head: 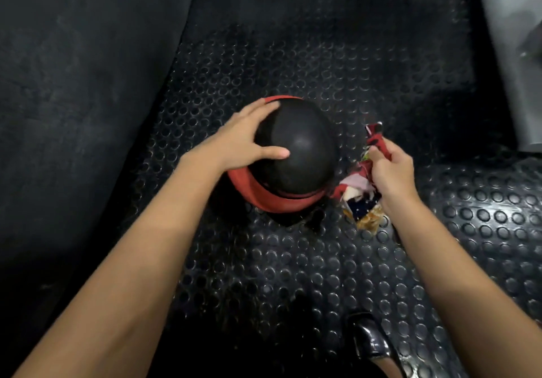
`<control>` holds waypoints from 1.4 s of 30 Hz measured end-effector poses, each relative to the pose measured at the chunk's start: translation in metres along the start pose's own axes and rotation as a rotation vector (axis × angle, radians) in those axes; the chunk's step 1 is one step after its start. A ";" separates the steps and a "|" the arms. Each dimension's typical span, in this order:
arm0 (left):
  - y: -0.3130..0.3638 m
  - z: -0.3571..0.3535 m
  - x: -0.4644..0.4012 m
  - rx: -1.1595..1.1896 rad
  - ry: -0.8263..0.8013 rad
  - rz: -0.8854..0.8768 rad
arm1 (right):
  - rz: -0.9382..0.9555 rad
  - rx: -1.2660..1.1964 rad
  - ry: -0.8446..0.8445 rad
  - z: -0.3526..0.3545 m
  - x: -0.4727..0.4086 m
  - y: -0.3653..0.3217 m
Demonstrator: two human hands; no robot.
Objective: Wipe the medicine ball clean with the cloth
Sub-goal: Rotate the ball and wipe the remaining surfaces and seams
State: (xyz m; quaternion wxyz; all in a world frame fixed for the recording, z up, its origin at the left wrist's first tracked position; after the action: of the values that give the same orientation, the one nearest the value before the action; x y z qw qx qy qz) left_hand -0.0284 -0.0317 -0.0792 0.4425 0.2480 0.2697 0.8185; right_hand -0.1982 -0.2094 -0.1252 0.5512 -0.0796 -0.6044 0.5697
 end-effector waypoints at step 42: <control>0.009 -0.016 0.053 0.118 0.094 0.604 | 0.260 0.365 -0.018 -0.076 0.050 0.021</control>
State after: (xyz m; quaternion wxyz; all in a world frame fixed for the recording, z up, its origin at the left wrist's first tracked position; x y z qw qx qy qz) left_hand -0.0700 0.0059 -0.0760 0.1514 0.3039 0.2509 0.9065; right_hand -0.1712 -0.1202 -0.1323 0.4731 -0.0507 -0.4808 0.7365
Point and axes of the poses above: each hand's wrist, its own x-axis away from the middle knuckle, its own z-axis out of the back of the hand, y = z × x, the point moved 1 cm from there along -x, towards the middle knuckle, and after that the axes turned 11 degrees about -z, right-handed, at the moved point
